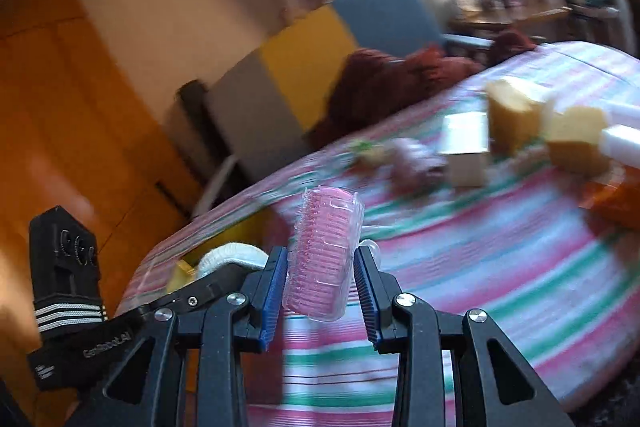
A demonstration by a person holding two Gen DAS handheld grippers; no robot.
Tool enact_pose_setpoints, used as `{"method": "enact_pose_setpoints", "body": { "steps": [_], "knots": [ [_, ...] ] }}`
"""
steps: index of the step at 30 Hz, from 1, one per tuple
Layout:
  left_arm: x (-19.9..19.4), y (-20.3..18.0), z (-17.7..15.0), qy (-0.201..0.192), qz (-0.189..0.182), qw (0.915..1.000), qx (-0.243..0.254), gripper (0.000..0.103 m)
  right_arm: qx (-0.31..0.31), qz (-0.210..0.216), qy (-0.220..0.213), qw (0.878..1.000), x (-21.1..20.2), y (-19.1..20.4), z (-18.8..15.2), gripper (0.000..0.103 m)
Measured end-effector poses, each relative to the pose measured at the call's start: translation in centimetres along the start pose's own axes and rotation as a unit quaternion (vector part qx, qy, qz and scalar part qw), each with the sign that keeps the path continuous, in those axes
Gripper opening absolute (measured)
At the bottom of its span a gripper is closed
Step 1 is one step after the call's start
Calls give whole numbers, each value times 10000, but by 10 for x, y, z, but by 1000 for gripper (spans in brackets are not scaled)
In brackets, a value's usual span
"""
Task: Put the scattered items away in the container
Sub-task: 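Carry the sock and pink roller over the gold tray with both tools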
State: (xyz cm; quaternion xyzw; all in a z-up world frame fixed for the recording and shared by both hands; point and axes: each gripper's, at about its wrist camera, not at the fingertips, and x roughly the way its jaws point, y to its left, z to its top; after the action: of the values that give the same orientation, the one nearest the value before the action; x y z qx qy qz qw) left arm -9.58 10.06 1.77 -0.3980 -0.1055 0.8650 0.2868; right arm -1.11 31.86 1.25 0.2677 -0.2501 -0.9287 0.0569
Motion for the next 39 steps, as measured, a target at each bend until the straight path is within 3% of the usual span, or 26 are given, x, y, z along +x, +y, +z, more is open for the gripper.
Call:
{"method": "enact_pose_setpoints", "body": {
  "steps": [9,17,18,19,21,30,35,39],
  "knots": [
    [-44,91,-10,-16,991,9942,-423,64,-693,849,995,9890,68,98,-21,35],
    [-36,158,-11,614,1783,9789,-781,65,-1081,883,1793,9738,125,150,-54,37],
    [-37,163,-12,687,1778,9780,-853,65,-1100,870,1846,9728,132,154,-57,40],
    [-38,165,-13,715,1741,9778,-921,65,-1111,850,1897,9718,137,157,-60,56],
    [-42,171,-13,662,1664,9781,-1057,65,-1035,900,1948,9712,142,156,-61,67],
    [-40,182,-11,655,1440,9782,-1346,65,-847,774,1810,9768,126,137,-59,67],
    [-42,189,-10,648,900,9781,-1759,65,-747,816,1926,9750,124,134,-65,67],
    [-48,201,-13,521,488,9665,-2466,68,-800,861,1872,9753,119,136,-66,67]
  ]
}}
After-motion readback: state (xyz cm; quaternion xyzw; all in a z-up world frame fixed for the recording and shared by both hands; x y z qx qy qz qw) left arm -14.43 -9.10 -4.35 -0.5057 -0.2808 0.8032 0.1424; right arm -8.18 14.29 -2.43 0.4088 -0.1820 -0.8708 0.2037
